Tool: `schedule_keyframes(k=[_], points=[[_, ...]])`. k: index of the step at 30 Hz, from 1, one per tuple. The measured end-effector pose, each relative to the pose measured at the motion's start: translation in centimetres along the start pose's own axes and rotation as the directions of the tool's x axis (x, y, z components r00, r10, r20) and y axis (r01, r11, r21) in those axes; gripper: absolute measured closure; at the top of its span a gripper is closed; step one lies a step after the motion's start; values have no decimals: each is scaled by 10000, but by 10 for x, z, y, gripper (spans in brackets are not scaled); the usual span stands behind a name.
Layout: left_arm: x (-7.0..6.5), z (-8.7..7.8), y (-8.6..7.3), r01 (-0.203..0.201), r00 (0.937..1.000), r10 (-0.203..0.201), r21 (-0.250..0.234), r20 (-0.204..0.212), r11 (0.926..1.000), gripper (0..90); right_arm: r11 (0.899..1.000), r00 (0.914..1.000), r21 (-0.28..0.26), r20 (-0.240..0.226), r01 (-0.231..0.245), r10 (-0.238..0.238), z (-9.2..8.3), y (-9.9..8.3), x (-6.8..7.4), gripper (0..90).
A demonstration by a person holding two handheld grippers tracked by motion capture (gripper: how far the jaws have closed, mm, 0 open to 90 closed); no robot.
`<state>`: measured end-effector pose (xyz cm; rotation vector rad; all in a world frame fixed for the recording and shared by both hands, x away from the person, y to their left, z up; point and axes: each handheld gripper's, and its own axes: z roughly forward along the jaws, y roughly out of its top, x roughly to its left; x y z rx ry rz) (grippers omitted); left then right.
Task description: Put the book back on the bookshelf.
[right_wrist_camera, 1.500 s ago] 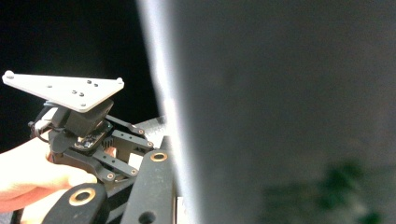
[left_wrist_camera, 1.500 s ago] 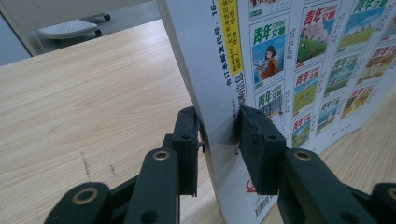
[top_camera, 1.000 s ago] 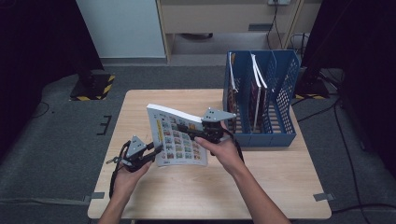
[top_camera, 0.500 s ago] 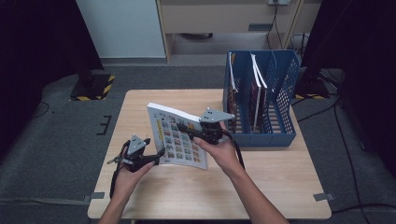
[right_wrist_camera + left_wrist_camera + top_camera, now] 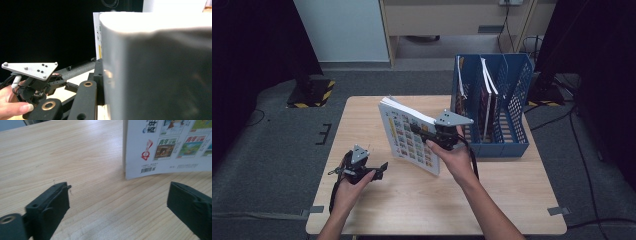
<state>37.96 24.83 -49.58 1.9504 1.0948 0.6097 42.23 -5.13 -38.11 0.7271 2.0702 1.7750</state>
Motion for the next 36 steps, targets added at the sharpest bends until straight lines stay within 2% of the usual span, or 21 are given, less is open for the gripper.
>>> schedule_keyframes(k=[18, 36], points=[[0, 5, -5, -106, 9997, 118, 505, -235, 9987, 48, 9999, 9989, -46, 464, -116, 118, -27, 4, -9, 735], [-2, 9, -8, -475, 9982, 509, 954, -326, 9943, 48, 9996, 9985, -121, 492, -237, 243, -53, 7, -12, 735]])
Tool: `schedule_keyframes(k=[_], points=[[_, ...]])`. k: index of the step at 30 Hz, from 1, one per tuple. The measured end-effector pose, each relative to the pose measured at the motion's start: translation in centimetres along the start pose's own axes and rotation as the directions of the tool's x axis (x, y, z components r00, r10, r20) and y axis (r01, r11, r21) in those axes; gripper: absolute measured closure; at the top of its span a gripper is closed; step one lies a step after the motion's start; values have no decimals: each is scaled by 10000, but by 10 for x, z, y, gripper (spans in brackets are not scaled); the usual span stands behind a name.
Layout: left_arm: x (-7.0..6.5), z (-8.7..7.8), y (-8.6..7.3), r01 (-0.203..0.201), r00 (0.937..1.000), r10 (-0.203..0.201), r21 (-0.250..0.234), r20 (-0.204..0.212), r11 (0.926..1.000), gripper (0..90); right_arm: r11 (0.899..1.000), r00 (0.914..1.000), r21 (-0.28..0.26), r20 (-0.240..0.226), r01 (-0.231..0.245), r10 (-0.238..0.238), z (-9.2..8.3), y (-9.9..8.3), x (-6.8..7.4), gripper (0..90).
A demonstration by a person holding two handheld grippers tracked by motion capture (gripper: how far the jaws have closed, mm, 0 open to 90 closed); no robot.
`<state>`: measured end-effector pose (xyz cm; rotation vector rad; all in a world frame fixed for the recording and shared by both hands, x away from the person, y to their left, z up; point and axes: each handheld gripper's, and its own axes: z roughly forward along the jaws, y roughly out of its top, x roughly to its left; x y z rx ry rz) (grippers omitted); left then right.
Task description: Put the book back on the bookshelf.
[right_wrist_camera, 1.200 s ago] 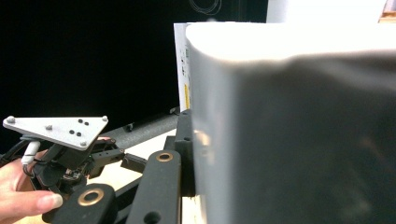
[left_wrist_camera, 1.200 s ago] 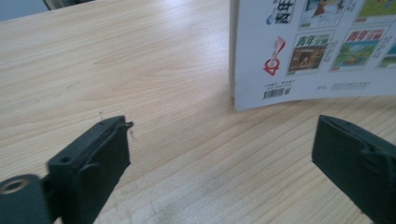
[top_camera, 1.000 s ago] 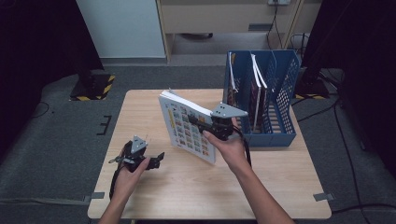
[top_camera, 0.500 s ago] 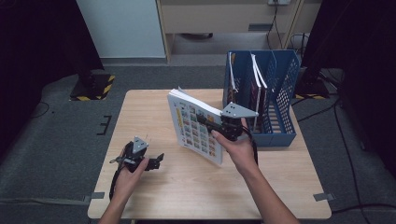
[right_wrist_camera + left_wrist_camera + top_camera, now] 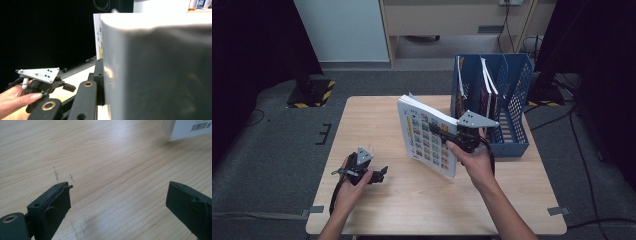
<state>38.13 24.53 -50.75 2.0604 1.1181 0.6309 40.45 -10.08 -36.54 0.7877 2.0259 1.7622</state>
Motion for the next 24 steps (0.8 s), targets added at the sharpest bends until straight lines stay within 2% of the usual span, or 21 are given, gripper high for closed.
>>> schedule_keyframes(k=[8, 24], points=[[1, 0, -1, -2, 10000, 3, 119, -58, 9999, 48, 9999, 10000, 113, -76, 32, -31, -13, 1, -3, 735], [0, 2, -2, -65, 9999, 68, 229, -90, 9997, 49, 9992, 9992, 288, -283, 278, -270, -55, -2, -12, 736]])
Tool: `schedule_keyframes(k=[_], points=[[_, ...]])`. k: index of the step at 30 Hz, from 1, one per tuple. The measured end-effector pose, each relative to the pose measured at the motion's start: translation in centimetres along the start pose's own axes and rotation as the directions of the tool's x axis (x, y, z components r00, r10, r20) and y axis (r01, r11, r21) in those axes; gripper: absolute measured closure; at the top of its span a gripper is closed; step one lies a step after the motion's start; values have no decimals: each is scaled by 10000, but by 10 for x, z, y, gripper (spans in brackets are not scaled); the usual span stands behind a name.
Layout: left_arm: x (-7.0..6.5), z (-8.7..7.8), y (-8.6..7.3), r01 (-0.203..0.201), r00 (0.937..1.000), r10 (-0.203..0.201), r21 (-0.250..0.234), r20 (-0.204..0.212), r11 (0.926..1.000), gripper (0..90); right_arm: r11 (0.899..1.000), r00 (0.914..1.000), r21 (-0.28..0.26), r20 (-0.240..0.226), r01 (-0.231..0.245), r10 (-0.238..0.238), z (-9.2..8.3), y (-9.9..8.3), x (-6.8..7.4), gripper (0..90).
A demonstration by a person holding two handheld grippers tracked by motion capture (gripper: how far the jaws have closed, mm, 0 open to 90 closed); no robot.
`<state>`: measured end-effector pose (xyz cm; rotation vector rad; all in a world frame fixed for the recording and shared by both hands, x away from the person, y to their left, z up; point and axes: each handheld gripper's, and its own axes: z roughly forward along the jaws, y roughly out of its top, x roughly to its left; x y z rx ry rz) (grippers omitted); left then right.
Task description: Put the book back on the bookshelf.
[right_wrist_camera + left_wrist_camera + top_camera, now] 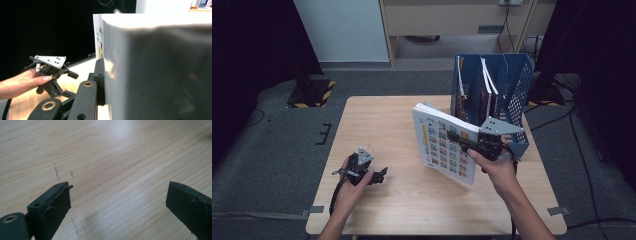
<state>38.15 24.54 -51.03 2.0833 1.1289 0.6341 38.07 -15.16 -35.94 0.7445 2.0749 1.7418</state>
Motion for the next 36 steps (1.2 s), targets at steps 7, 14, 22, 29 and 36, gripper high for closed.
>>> schedule_keyframes(k=[7, 14, 22, 29, 36], points=[[0, 0, -1, -3, 10000, 3, -2, -1, 10000, 50, 9998, 9997, -133, 177, -165, 167, -19, -5, -6, 736], [-1, 1, -1, -12, 10000, 12, 63, -9, 10000, 50, 9994, 9990, -240, 380, -232, 241, -41, -9, -12, 737], [-4, 1, 0, -143, 9999, 143, 82, 40, 9999, 50, 9986, 9966, -366, 717, -393, 418, -63, -15, -17, 736], [-4, 2, -1, -133, 9999, 133, 157, 29, 9998, 50, 9978, 9938, -490, 995, -449, 496, -78, -17, -22, 736], [-4, 2, -1, -130, 9999, 130, 190, 9, 9997, 50, 9977, 9912, -548, 1241, -401, 467, -96, -18, -25, 736]])
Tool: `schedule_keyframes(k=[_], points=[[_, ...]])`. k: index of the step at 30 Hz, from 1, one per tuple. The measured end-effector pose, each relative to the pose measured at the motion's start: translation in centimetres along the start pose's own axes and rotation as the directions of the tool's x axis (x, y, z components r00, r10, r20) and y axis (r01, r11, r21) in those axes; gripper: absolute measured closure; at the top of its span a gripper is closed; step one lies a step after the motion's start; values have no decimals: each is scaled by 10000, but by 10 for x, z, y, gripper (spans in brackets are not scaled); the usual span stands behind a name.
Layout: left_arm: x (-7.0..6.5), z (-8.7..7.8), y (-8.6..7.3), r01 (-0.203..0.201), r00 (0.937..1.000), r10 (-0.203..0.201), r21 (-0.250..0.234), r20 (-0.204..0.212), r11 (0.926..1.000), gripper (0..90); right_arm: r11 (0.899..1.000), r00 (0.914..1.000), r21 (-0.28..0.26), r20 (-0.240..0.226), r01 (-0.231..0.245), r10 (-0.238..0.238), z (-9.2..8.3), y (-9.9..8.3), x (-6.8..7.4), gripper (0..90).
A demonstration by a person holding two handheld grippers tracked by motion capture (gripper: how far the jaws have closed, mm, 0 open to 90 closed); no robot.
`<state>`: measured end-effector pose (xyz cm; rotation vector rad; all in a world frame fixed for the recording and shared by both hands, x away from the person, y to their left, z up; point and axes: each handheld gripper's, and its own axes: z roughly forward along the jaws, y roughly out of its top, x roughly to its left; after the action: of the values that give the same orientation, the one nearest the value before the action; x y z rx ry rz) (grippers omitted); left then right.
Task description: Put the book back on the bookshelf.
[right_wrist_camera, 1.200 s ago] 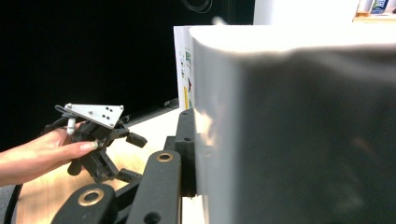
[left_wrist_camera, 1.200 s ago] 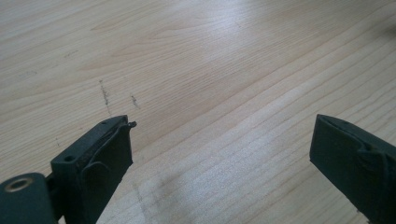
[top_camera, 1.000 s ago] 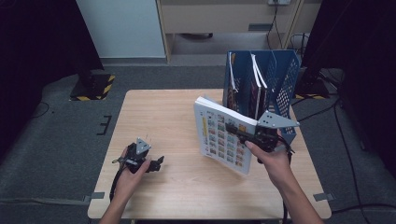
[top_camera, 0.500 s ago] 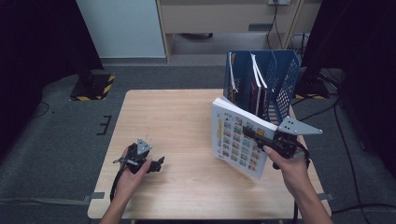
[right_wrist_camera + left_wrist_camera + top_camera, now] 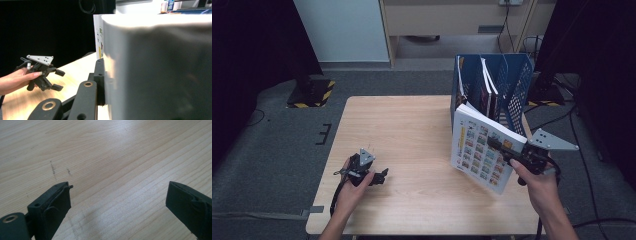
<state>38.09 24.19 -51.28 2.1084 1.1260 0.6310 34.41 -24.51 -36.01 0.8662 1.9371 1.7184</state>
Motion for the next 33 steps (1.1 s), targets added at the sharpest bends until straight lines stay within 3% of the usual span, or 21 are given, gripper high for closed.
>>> schedule_keyframes(k=[19, 33], points=[[0, 1, 0, -37, 10000, 37, 84, -11, 10000, 50, 9999, 9957, 62, 925, 94, -99, -39, -1, -17, 736], [3, -1, -1, 140, 9999, -140, 15, -37, 9999, 50, 9999, 9877, -39, 1561, -113, 117, -62, -5, -31, 736]])
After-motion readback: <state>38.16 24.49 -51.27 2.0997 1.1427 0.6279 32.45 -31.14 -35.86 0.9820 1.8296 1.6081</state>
